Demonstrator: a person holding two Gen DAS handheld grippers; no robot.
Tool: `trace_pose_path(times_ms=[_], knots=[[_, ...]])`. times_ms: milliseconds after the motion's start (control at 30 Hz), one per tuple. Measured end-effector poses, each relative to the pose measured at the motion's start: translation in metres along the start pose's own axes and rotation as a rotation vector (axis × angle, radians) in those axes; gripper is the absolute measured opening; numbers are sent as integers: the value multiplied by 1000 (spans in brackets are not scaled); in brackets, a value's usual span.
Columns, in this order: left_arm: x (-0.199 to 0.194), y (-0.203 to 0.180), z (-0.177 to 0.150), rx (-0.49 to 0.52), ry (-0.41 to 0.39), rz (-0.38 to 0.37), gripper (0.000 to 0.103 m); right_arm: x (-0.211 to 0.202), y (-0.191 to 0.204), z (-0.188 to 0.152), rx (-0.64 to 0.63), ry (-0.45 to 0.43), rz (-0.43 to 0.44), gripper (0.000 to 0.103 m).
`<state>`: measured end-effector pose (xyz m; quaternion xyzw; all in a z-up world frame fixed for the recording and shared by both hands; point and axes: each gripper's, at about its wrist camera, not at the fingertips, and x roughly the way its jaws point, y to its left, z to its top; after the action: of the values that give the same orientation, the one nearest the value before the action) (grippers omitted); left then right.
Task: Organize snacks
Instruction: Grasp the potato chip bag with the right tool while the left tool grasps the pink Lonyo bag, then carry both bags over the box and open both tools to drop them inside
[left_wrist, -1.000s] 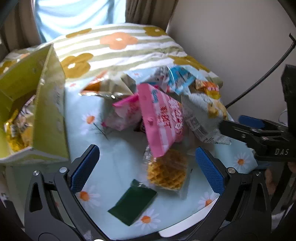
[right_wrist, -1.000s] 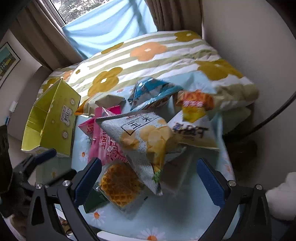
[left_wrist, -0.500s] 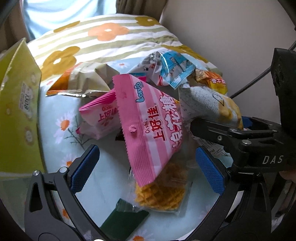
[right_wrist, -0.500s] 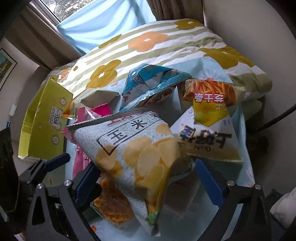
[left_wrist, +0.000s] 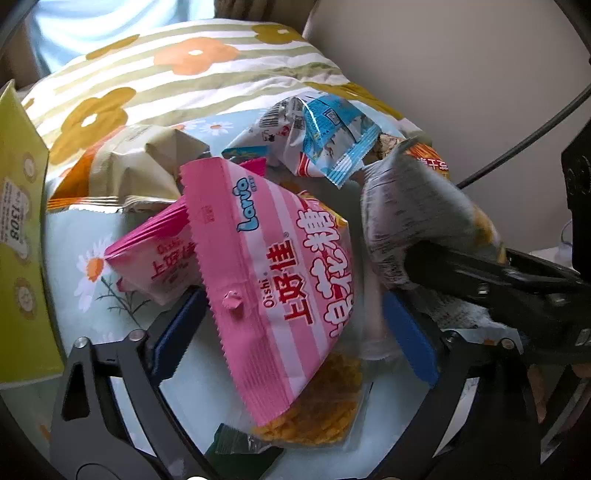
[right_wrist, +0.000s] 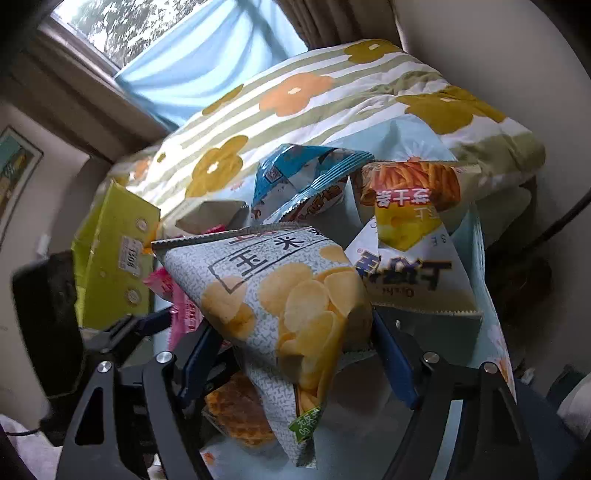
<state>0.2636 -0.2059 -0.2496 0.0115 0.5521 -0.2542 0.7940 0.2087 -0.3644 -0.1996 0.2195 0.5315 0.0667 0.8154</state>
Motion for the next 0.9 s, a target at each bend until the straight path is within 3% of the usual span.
trace_pose_path(times_ms=[100,233,267,633,900], knots=[[3,0,1,2,3,-5,87,-4,-5,-1,38,-3,24,75],[11,2,2,-8,29,-28,60,-6,-7,-4,51,0,20,75],[13,3,2,-16,34,-38,58,-6,-8,-4,57,0,21,75],[-1,5,-6,-14,16,-47,54,-14,-12,-12,94,-21,38,75],[-39,-4,-15,-5,-47,-34,54,-41,-6,-15,74,-67,67,75]])
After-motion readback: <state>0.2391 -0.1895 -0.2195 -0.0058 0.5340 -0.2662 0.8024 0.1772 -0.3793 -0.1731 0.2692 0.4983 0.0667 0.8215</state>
